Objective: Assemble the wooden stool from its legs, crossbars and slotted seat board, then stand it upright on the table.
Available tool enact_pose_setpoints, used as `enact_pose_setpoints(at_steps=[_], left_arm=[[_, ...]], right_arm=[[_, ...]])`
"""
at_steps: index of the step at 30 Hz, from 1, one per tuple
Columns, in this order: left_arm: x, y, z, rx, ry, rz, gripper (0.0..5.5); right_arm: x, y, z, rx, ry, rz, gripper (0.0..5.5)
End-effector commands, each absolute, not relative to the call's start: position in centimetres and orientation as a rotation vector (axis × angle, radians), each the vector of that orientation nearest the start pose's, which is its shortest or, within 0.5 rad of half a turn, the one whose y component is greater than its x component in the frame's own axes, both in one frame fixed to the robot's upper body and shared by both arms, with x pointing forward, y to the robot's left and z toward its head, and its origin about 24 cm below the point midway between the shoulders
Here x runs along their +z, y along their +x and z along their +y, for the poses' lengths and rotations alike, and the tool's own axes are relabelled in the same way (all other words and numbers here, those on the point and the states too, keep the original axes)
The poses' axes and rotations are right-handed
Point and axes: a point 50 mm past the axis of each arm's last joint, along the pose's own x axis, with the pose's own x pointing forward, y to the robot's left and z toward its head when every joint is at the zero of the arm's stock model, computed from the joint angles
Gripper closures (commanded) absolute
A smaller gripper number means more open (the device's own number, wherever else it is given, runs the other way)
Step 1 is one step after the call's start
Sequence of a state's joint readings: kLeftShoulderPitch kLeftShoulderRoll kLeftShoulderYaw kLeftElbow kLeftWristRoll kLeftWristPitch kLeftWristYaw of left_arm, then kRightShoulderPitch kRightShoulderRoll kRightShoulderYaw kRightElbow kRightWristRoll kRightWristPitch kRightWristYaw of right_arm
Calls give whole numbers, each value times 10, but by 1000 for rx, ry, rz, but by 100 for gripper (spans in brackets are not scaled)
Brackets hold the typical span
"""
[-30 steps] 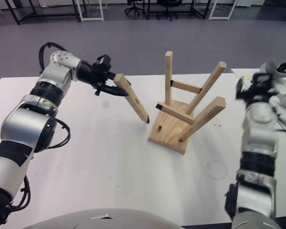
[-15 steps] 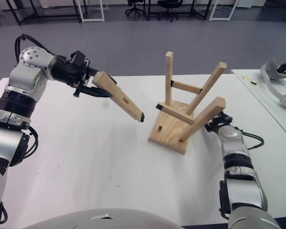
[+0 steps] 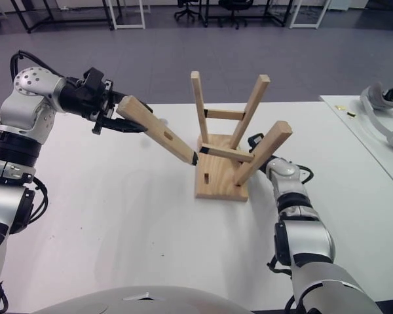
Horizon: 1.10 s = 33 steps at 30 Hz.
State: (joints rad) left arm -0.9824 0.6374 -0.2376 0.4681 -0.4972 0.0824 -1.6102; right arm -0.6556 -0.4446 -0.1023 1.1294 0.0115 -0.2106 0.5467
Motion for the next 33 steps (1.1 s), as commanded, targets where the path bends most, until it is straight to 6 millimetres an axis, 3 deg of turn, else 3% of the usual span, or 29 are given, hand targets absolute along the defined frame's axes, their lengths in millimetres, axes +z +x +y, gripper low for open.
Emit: enact_pose_setpoints(at_steps=[1,4,7,9,12,16,19,22,25,29,33], left_arm=[[235,329,169,-1654,476,-93,346],[229,327,172,-1647,451,-91,346],[226,327,170,-1637,412,-93,346],[224,328,169,-1617,389,-88,346],[218,337,165,-1456,211,-41,346],[192,344,172,-1120,24,53,347],[173,341,186,-807,54,121,347],[172,327,188,-749,84,140,347],[179,315,195,-784,-7,134,347],[193,321,222,-654,-20,52,347],[199,320,215,-817,-94,-22,347]], right_arm=[[23,313,-309,111,-269,417,177],[20,310,-312,96,-183,422,177],[1,299,-305,142,-333,511,177],[-14,298,-275,272,-431,495,177],[-17,305,-241,326,-356,406,177],[-14,303,-246,271,-334,362,177],[-16,297,-251,253,-330,361,177],[-22,291,-251,248,-324,377,177],[-25,287,-251,244,-321,392,177],[-28,285,-250,238,-313,399,177],[-31,281,-252,221,-303,407,177]])
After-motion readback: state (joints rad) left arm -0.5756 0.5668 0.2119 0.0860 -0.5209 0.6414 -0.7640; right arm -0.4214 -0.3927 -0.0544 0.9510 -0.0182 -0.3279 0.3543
